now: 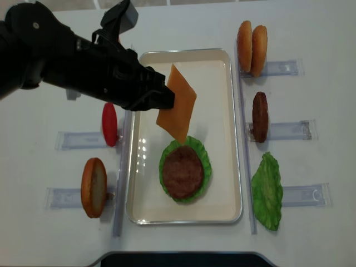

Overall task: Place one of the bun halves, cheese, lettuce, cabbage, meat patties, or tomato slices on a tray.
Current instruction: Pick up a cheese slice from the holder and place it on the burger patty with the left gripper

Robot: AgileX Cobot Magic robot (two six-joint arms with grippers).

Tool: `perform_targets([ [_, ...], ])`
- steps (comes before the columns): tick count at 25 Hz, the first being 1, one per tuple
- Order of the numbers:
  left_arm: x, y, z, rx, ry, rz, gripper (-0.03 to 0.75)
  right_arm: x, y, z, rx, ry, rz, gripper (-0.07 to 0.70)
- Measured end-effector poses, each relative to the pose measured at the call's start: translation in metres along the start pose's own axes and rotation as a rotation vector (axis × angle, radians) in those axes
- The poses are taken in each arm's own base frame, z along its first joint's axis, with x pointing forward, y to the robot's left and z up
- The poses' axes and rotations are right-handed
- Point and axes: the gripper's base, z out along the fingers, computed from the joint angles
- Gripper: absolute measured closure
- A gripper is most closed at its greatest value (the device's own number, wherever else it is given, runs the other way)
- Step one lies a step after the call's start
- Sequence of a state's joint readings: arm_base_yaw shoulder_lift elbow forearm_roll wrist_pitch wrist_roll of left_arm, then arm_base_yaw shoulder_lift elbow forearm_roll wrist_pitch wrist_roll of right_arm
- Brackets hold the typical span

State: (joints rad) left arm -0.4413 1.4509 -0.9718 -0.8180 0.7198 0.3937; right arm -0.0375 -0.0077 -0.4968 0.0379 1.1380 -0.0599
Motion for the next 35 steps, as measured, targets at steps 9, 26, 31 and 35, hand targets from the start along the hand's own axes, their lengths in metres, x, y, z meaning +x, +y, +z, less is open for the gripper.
perform_targets([
  [9, 0.013, 0.004, 0.007, 0.021, 0.032, -0.030, 0.683, 0.000, 0.000, 0.000, 0.000, 0.000, 0.000, 0.097],
  [26, 0.059, 0.019, 0.016, 0.048, 0.061, -0.049, 0.683, 0.000, 0.000, 0.000, 0.000, 0.000, 0.000, 0.097],
  [31, 0.066, 0.020, 0.018, 0.071, 0.065, -0.041, 0.683, 0.000, 0.000, 0.000, 0.000, 0.000, 0.000, 0.097],
  [35, 0.071, 0.022, 0.020, 0.077, 0.068, -0.034, 0.683, 0.000, 0.000, 0.000, 0.000, 0.000, 0.000, 0.097],
])
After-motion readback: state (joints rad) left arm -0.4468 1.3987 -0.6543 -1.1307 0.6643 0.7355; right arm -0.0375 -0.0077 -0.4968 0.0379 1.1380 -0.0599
